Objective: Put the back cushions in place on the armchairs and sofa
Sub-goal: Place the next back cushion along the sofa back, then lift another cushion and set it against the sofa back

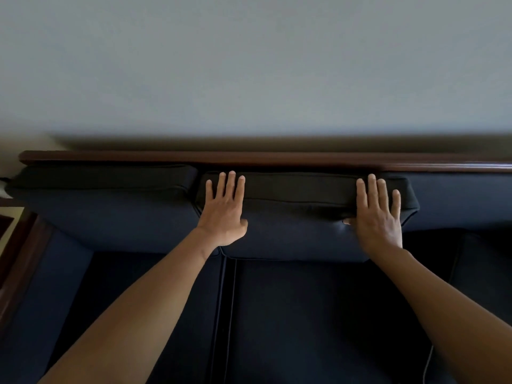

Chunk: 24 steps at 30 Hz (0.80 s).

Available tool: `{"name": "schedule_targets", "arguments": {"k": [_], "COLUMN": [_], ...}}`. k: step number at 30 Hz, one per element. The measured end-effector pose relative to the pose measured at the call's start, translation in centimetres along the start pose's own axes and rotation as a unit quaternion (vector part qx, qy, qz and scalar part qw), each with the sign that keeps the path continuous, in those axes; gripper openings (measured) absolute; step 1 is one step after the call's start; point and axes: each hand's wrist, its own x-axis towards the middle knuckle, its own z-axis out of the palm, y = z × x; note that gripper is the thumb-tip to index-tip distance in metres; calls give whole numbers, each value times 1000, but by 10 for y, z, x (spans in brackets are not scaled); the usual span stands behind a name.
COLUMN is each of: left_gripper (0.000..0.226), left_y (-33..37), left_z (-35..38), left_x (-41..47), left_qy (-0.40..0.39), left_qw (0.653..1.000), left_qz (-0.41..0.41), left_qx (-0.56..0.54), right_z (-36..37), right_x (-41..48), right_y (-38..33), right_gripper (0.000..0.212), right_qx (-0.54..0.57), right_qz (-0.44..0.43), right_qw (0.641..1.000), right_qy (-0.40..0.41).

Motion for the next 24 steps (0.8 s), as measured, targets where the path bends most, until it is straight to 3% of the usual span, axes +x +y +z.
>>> {"name": "schedule_targets", "arguments": {"k": [6,11,18,21,24], "left_gripper": [69,60,52,47,43], "left_y": [60,139,270,337,410], "left_z": [-12,-18,-12,3,24], "left_x": [-32,-63,-89,-94,-95], "left_qy": [52,79,58,32,1], "left_qw": [994,978,970,964,949], "left_qz": [32,68,121,106,69], "left_qx": [-88,-183,-204,-241,-308], "right_z": [-10,-11,1,16,39], "right_x": [-62,-140,-231,-260,-288], "right_y": [11,65,191,258,327], "right_gripper": [85,74,63,56,47], "right_qx": [103,190,224,259,347], "right_qz": [19,103,228,290,380], "right_qw": [994,976,947,921,855], "right_qy": [17,25,33,40,67]}}
